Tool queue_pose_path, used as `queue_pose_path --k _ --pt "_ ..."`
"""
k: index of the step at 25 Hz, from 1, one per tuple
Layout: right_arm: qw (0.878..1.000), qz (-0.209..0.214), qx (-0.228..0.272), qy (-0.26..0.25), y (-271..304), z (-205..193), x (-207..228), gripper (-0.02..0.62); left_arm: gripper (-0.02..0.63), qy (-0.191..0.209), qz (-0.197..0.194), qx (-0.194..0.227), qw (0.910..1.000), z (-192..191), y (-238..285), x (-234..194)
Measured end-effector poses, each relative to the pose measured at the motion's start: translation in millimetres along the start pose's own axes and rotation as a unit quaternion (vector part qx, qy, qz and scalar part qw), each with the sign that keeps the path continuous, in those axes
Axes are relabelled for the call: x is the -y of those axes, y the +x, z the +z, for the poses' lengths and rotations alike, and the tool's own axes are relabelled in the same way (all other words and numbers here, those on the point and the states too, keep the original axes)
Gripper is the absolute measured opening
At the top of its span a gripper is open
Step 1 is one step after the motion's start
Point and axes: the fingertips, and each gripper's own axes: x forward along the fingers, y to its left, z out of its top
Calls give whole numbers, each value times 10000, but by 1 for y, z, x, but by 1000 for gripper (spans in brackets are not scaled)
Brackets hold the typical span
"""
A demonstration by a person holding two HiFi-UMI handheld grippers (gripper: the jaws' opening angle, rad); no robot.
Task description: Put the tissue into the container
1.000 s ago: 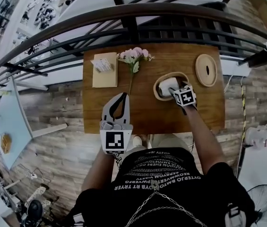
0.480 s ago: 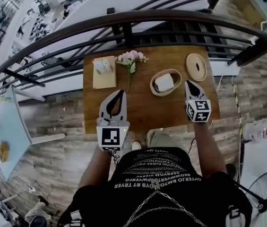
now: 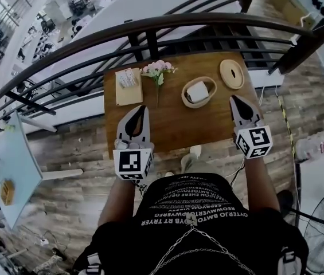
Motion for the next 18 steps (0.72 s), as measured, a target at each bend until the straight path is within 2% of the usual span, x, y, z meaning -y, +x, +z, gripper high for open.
queue_pose_path --k 6,13,18 --pt "9991 106 386 -117 -46 41 -27 14 29 22 -137 93 9999 1 -27 16" --pt "9991 6 393 -131 -79 43 -49 14 29 7 -481 143 9987 -2 -46 38" --pt "9993 113 311 -177 -99 45 -55 14 29 8 -546 55 9985 -3 -52 56"
